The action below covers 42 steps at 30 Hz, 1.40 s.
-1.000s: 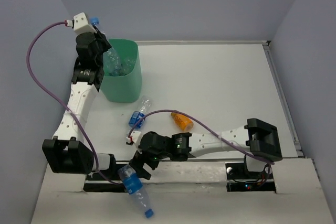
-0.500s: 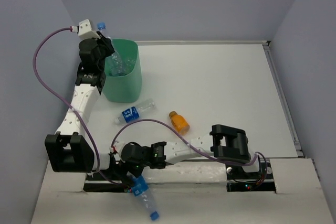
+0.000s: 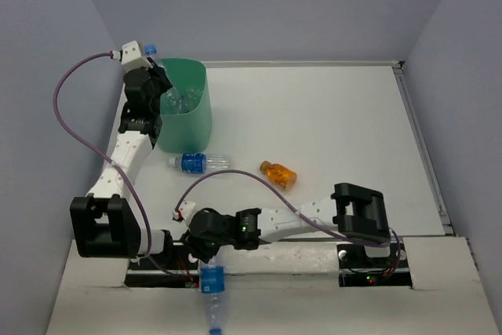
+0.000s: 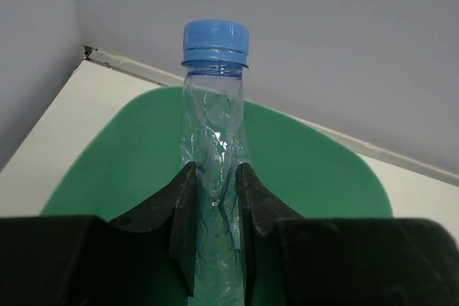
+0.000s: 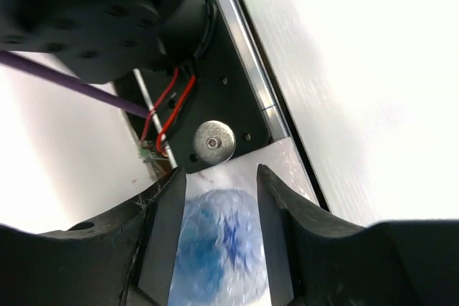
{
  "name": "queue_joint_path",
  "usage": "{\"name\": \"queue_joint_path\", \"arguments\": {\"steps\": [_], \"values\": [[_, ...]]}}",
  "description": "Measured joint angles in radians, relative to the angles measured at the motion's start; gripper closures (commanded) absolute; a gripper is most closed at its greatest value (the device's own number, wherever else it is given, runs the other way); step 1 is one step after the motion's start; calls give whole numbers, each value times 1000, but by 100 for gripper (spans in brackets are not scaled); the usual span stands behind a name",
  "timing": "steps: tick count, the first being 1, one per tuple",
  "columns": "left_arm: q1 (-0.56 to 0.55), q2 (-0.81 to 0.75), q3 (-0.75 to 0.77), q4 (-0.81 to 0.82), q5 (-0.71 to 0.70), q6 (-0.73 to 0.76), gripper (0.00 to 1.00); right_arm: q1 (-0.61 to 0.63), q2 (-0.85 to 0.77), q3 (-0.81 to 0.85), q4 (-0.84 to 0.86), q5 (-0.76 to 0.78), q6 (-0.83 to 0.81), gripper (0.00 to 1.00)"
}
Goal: Put the plastic bottles in the bin
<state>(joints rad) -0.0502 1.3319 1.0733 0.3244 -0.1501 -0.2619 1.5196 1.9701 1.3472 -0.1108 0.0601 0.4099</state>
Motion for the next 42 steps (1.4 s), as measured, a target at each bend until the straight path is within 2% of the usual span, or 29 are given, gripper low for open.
{"name": "queue_joint_path", "arguments": {"steps": [1, 2, 3, 5, 6, 8, 9, 12, 16, 20, 24, 30, 39, 42], "values": [[0, 0, -11, 2, -7, 2, 72, 0, -35, -18, 1, 13, -3, 24], [0, 0, -17, 4, -11, 2, 71, 0, -66, -28, -2, 20, -3, 15], [0, 0, -24, 7, -16, 3, 71, 0, -106, -39, 0, 27, -6, 8], [-5, 0, -38, 16, -27, 8, 70, 0, -171, -48, 7, 40, -10, 0], [-7, 0, -41, 20, -32, 11, 49, 0, -197, -55, 8, 50, -8, 0], [-17, 0, -50, 30, -42, 20, 28, 0, -254, -85, 14, 68, 2, 0], [-22, 0, -51, 31, -44, 24, 14, -1, -285, -110, 12, 76, 15, 0], [-41, 0, -51, 42, -54, 36, 1, -2, -387, -218, -1, 85, 71, 0], [-69, -14, -51, 46, -63, 36, 1, -3, -456, -330, -24, 32, 170, 0], [-106, -83, -51, 31, -78, 12, 1, -3, -352, -340, -24, -70, 249, 0], [-184, -220, -51, 21, -87, -10, 1, -3, -224, -310, -24, -130, 286, 0], [-309, -447, -52, 8, -74, -26, 1, -3, -92, -180, -3, -174, 331, 0], [-337, -665, -111, -103, -67, -36, 1, 0, -29, -90, 6, -191, 373, 0], [-337, -693, -108, -148, -69, -36, 1, 32, -28, -43, -67, -184, 368, 0]]}}
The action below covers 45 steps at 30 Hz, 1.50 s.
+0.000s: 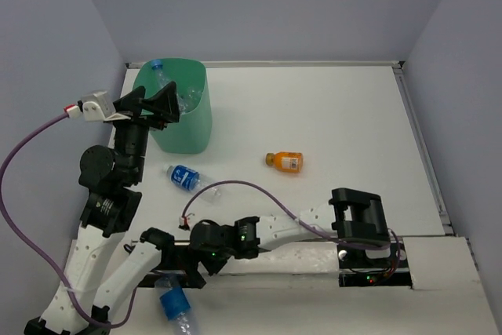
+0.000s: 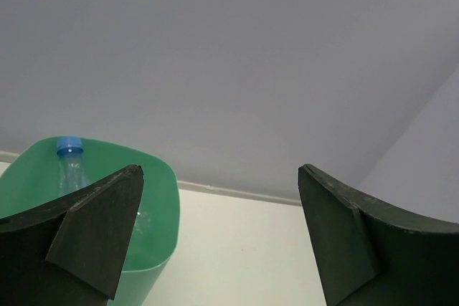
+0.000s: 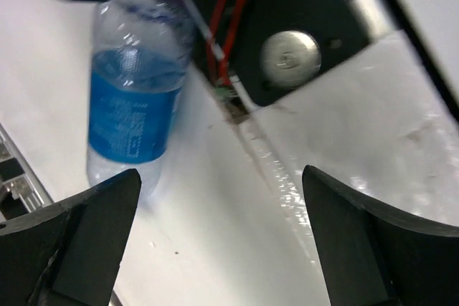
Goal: Put the plastic bottles in the bin
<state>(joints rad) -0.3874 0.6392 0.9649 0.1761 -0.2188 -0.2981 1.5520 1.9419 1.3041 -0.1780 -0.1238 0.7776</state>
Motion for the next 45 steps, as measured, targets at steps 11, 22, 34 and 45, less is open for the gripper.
{"name": "queue_joint_path", "arguments": {"steps": [11, 22, 34, 45], "values": [[-5, -56, 105, -140, -105, 0, 1, 158, 227, 453, -214, 91, -61, 0], [-7, -101, 213, -188, -301, 43, 1, 150, 329, 592, -306, 167, 2, 3], [-13, -301, 55, -97, -705, 205, 1, 217, 232, 356, -400, 280, 121, 12], [-35, -227, 40, -55, -719, 274, 1, 260, 222, 249, -451, 210, 36, 41]]}}
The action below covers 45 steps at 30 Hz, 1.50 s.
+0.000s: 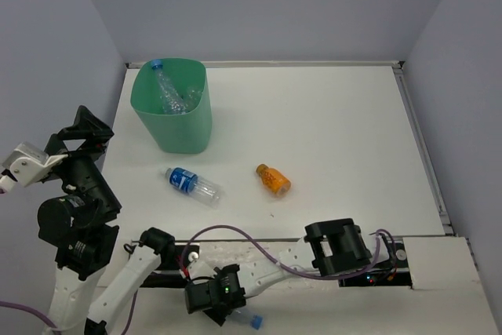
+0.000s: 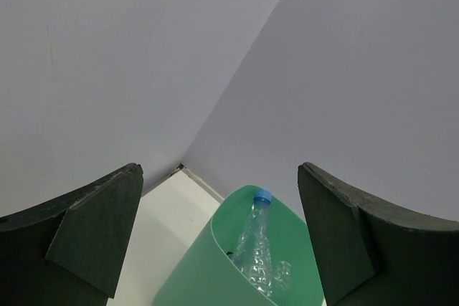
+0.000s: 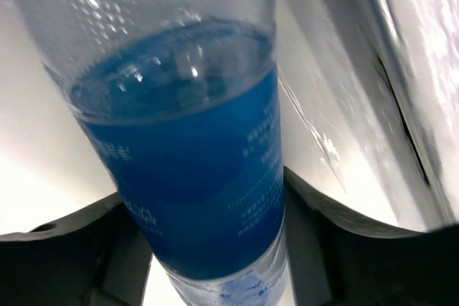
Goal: Put the plastic bottles in the bin
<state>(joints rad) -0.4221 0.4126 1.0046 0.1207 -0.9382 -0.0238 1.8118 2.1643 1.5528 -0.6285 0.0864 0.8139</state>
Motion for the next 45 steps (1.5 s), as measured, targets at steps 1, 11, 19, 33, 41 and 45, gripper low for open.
{"name": "queue_joint_path", "arguments": {"steps": [1, 11, 19, 33, 41, 45], "values": [[0, 3, -2, 0, 3, -4, 1, 0, -11, -17, -2, 1, 0, 42], [-2, 13, -35, -98, 153, -122, 1, 7, -416, -144, -55, 268, 1, 55], [-2, -36, -57, -244, 332, -237, 1, -274, -757, -137, 228, 516, -357, 57], [-3, -196, -319, -387, 453, -458, 2, -786, -210, 579, 764, 191, -842, 59], [-9, -160, -326, -491, 458, -634, 3, -922, 135, 941, 827, -34, -832, 60], [-9, -121, -347, -568, 470, -740, 3, -962, 213, 941, 868, -113, -785, 60]]}}
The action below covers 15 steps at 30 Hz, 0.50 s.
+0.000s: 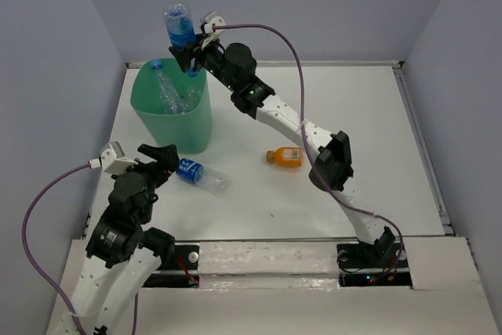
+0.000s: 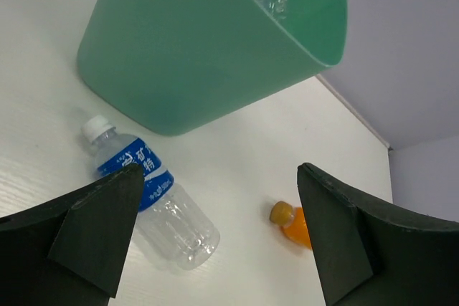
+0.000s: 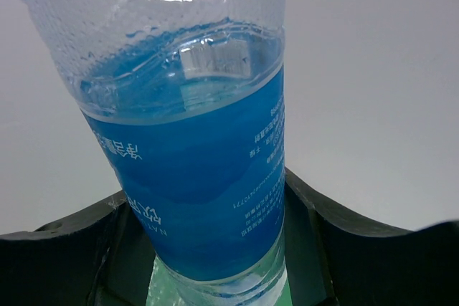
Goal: Put the plastic bottles in the bin
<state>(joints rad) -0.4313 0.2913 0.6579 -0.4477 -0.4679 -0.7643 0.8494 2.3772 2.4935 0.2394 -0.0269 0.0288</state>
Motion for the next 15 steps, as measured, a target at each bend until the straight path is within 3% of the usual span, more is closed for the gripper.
{"name": "queue_joint_path", "arguments": {"steps": [6, 7, 8, 9, 12, 15], "values": [[0, 55, -37, -58, 51, -105, 1, 0, 85, -5, 12, -89, 48, 56], [0, 59, -47, -65, 58, -119, 1, 3, 86, -22, 16, -100, 56, 48], [0, 61, -56, -67, 66, -133, 1, 3, 86, -27, 16, -106, 60, 48], [0, 63, -69, -69, 77, -145, 1, 3, 85, -45, 29, -111, 65, 37], [0, 78, -114, -70, 111, -185, 1, 5, 71, -109, 61, -128, 80, 18], [0, 112, -153, -66, 137, -218, 1, 7, 57, -172, 68, -137, 93, 9]]}}
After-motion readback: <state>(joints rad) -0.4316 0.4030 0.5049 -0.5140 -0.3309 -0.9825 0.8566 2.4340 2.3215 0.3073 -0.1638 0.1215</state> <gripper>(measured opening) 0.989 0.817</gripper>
